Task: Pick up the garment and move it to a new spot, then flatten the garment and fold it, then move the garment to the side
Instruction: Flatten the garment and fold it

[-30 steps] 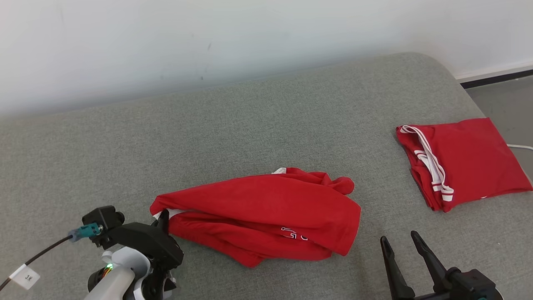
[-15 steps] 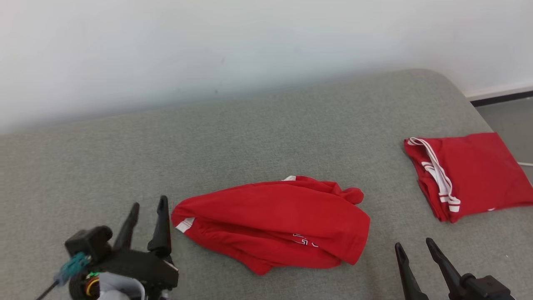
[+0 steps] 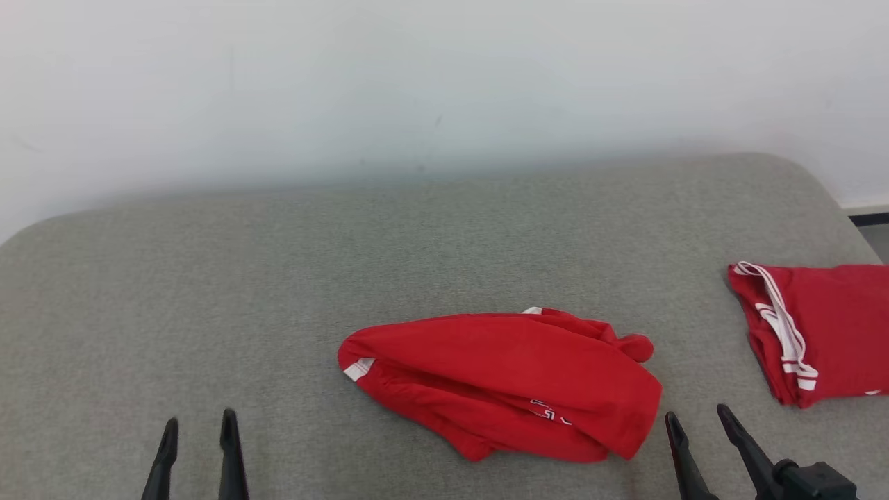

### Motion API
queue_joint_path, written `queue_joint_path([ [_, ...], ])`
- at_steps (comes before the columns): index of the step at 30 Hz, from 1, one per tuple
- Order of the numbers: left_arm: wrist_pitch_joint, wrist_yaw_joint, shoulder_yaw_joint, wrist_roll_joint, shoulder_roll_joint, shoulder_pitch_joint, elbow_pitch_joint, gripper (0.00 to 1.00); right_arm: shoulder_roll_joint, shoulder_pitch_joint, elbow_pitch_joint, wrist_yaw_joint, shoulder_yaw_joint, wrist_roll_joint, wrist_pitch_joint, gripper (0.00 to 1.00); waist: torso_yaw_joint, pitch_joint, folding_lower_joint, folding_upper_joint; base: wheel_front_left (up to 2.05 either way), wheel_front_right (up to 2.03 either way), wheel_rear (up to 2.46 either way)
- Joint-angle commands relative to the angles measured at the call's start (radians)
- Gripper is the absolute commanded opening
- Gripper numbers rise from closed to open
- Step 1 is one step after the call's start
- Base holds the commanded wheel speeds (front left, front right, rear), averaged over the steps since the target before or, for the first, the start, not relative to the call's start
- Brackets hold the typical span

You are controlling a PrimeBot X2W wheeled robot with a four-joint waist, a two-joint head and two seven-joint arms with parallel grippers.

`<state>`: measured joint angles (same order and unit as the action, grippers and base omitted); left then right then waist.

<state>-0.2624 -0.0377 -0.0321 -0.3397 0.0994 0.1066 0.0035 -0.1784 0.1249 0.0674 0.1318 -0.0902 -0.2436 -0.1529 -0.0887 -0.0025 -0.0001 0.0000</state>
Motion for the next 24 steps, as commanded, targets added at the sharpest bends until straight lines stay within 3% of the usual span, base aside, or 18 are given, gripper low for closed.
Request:
queue_joint_path([
  [1,-0.003,-0.010,0.021,0.023,-0.010,0.024,-0.003,1.00,-0.007,0.013,0.002,-0.002,0.000,-0.007,0.010,1.00,0.021,-0.008,0.0001,0.0000,0.00,0.00,0.00],
  [11,-0.003,-0.067,0.122,0.083,-0.046,0.098,0.022,1.00,0.000,0.007,0.062,-0.002,0.038,-0.054,0.161,1.00,0.075,-0.009,0.0001,0.0000,0.00,0.00,0.00],
  [24,-0.003,-0.083,0.112,0.066,-0.049,0.088,0.029,1.00,0.052,-0.116,0.160,-0.002,0.080,-0.110,0.389,1.00,0.096,0.009,0.0001,0.0000,0.00,0.00,0.00],
])
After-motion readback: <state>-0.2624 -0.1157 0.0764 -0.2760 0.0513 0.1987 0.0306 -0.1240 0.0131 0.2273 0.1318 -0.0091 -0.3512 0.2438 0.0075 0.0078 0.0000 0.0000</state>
